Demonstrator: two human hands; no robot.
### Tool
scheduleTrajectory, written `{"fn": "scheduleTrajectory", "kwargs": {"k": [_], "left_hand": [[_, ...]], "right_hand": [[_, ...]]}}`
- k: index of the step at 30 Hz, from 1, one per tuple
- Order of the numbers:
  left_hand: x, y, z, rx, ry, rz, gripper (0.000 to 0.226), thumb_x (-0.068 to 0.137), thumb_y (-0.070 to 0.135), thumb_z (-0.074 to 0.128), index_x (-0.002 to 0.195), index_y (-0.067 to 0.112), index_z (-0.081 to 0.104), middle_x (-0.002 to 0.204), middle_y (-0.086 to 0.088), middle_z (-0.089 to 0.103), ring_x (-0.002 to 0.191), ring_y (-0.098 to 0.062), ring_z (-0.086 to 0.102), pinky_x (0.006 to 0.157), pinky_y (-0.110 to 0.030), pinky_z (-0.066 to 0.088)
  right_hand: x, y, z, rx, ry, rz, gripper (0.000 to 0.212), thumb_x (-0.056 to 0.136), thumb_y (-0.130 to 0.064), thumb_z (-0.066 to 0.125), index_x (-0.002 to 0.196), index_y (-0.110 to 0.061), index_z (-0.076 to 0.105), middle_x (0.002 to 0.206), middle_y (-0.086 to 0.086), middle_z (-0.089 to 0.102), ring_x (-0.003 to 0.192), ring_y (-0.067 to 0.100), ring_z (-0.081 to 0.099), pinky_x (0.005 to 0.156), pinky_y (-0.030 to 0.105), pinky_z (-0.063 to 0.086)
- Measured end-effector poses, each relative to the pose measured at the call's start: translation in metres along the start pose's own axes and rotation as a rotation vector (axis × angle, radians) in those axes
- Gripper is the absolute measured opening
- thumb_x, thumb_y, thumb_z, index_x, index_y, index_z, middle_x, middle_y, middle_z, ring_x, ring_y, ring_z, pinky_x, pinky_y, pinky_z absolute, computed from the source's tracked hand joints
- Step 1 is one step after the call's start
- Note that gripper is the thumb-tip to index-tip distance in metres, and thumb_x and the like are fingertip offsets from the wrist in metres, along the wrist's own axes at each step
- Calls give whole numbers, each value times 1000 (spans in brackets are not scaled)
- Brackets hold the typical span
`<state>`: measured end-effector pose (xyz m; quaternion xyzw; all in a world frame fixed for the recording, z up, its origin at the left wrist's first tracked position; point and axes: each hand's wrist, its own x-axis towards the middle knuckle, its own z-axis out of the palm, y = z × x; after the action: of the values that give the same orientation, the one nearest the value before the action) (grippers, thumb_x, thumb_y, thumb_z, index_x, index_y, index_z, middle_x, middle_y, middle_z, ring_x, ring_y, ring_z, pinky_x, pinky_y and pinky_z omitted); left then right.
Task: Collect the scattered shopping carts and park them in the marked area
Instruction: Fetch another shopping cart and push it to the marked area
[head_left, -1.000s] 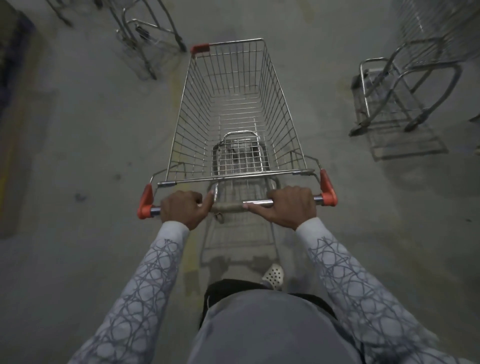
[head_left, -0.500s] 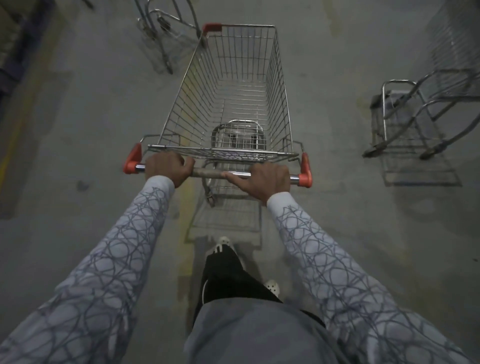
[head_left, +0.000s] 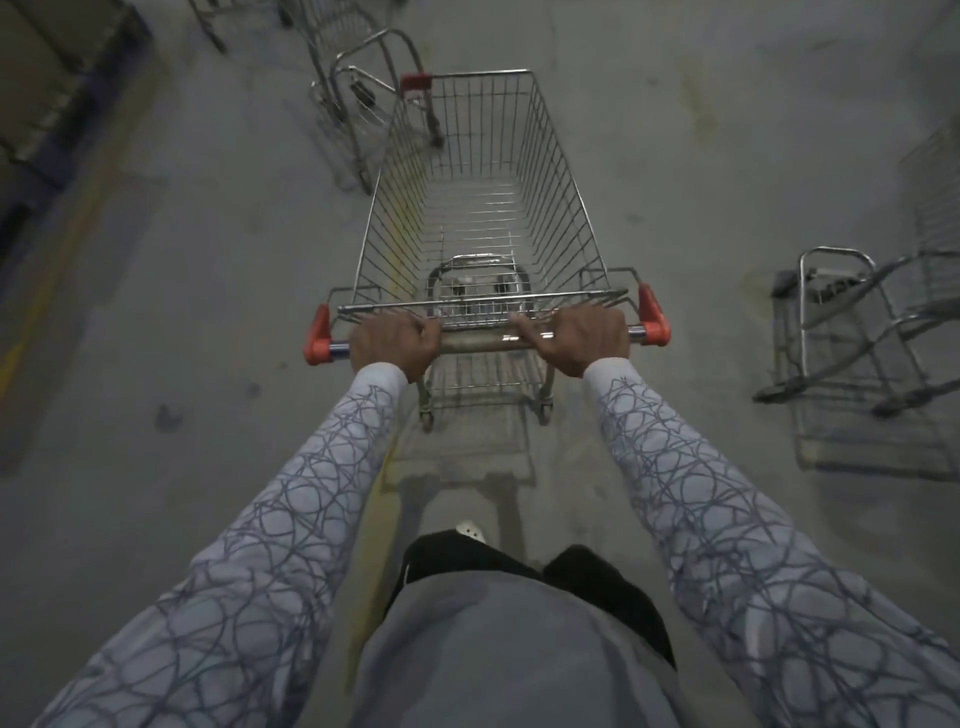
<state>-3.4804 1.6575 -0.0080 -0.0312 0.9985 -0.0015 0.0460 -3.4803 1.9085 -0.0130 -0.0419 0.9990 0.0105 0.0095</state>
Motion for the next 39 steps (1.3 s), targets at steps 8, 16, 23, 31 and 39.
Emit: {"fn": "scheduleTrajectory", "kwargs": {"k": [8,16,23,31,39], "left_hand": [[89,48,-14,-76,-33,-104,51,96,49,28,68,14,53,73,-9,60,69,-27,58,71,-35,48],[196,100,-20,-154,36,-337,54,98,47,28,73,13,61,79,-13,66,70,-29,61,63,-33,40],[266,142,-40,-174,16,-546,49,99,43,29,70,14,55,75,-12,62,65,-25,49,62,-32,34],[351,170,-54,-214,-18,-637,42,103,33,30,94,12,66,97,-15,70,90,-34,65,80,-35,46],[450,180,-51,-193,-16,-752,40,97,29,20,109,19,57,90,-8,70,78,-29,67,67,-33,44]], "right_hand": [[145,47,-6,-83,61,-123,67,95,-60,25,61,-13,59,58,5,50,53,25,46,58,30,35],[313,82,-11,-108,56,-328,65,93,-57,24,60,-12,57,57,7,51,51,25,48,56,30,33],[432,95,-21,-131,50,-535,57,93,-49,32,61,-10,57,58,8,51,48,23,43,52,26,29],[563,85,-26,-103,82,-713,50,81,-49,24,58,-12,48,58,10,45,53,27,41,56,30,31],[698,48,-24,-122,27,-852,55,74,-53,19,54,-11,48,50,6,41,48,27,46,54,29,34]]}}
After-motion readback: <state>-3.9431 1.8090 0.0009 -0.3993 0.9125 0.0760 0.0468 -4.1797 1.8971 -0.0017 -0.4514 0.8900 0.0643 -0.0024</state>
